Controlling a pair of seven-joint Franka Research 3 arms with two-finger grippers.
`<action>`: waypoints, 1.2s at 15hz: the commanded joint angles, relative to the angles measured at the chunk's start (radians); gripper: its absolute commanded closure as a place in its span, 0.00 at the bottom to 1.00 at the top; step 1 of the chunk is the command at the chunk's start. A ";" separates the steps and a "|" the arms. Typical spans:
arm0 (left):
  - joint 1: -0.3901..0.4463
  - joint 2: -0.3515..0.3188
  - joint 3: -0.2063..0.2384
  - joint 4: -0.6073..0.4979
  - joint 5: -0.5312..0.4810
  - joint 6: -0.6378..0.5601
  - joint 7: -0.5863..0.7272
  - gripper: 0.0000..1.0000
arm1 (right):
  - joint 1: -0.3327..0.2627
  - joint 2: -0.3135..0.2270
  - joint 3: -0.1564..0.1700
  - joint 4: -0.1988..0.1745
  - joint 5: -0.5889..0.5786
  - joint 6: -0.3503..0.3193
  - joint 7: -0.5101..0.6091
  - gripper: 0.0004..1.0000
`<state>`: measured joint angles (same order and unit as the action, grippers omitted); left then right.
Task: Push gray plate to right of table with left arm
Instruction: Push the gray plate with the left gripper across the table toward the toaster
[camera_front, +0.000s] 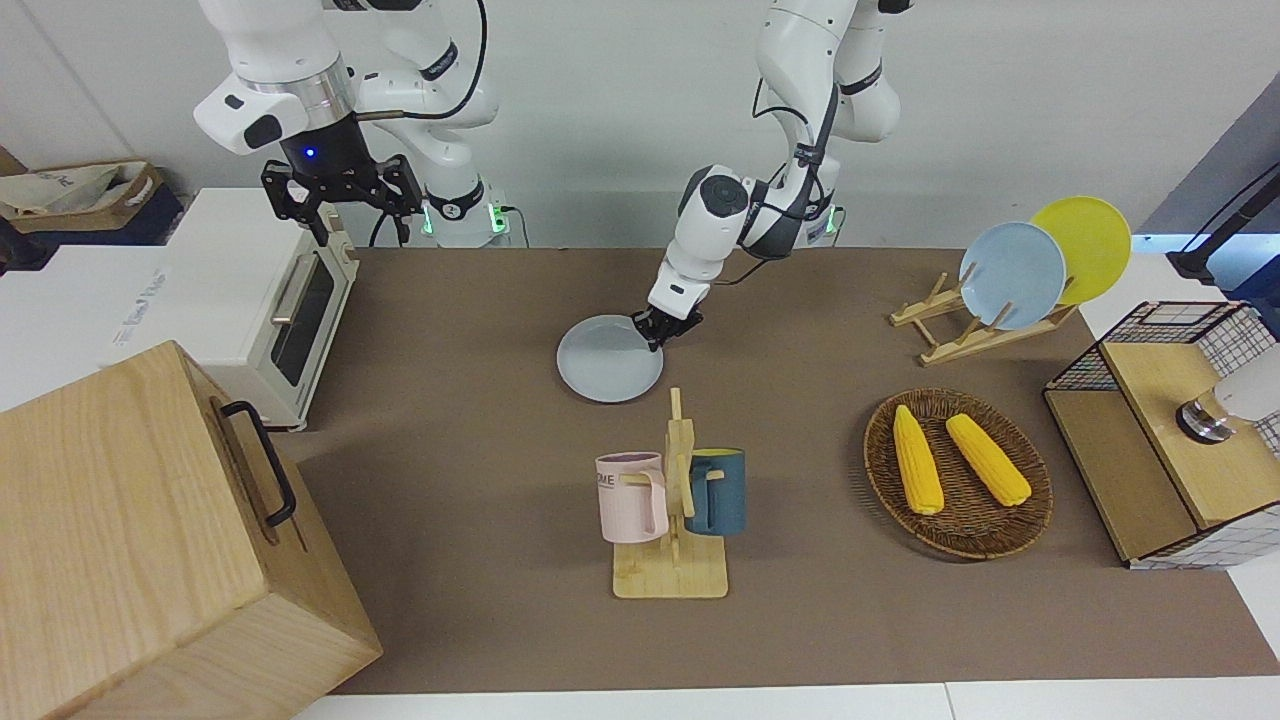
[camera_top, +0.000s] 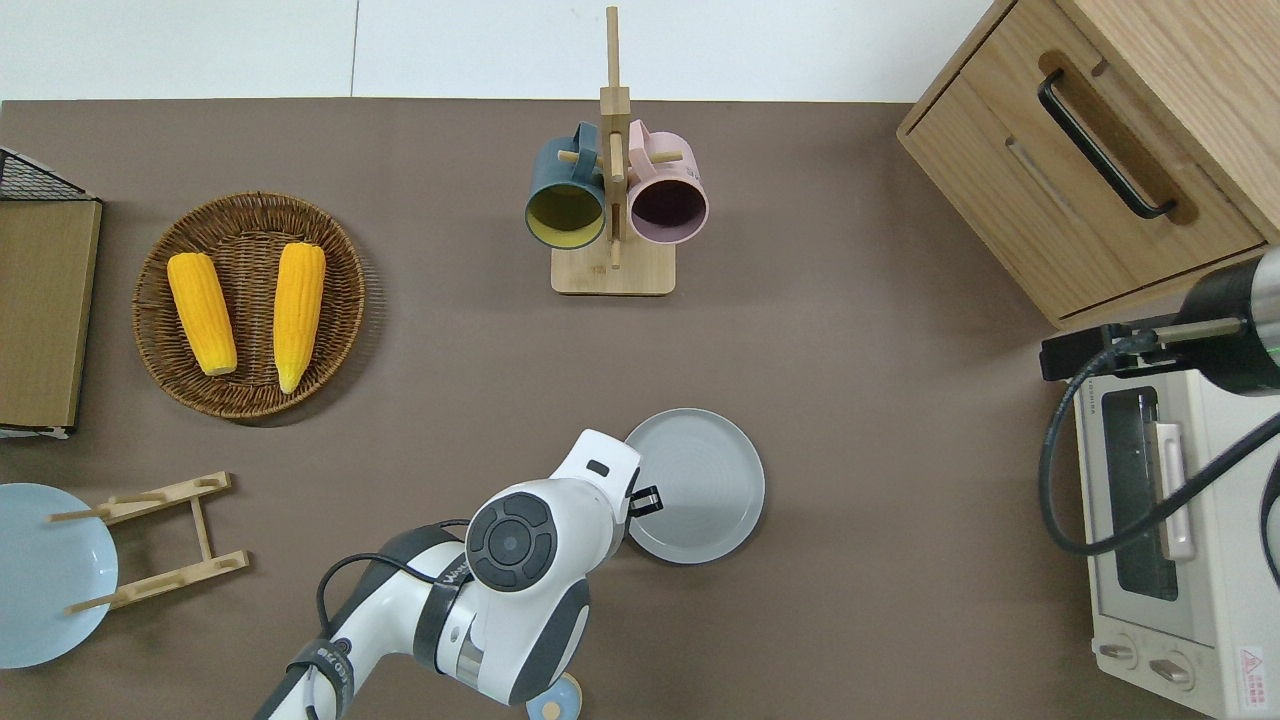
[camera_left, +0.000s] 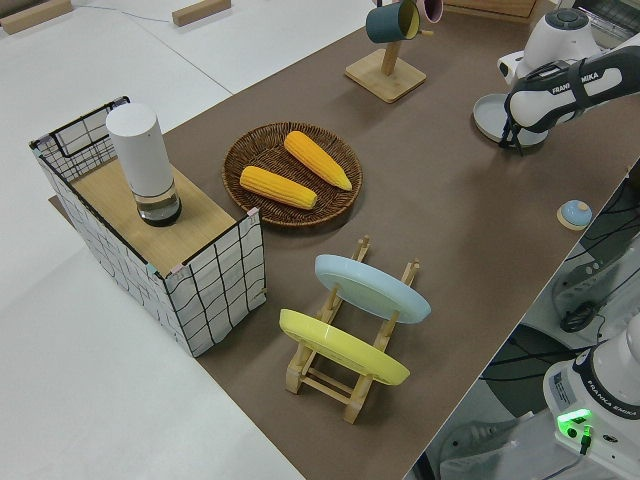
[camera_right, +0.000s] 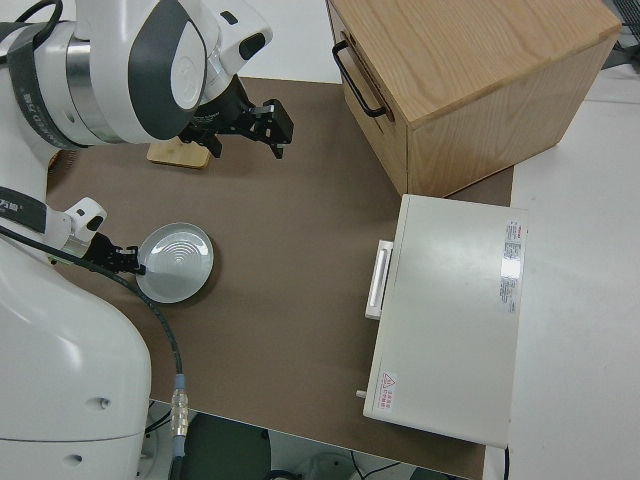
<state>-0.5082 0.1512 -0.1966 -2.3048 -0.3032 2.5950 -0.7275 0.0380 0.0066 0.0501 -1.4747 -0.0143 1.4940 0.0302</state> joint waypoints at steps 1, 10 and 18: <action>-0.055 0.074 0.008 0.061 -0.002 0.011 -0.070 1.00 | -0.003 -0.004 -0.001 0.005 0.022 -0.014 -0.001 0.02; -0.141 0.145 0.009 0.140 0.001 0.031 -0.177 1.00 | -0.003 -0.004 -0.001 0.005 0.022 -0.012 -0.001 0.02; -0.151 0.151 0.008 0.148 0.029 0.031 -0.210 1.00 | -0.003 -0.004 -0.001 0.005 0.022 -0.014 -0.001 0.02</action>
<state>-0.6341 0.2528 -0.1966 -2.1796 -0.2953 2.6114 -0.9085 0.0380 0.0066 0.0501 -1.4747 -0.0143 1.4940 0.0302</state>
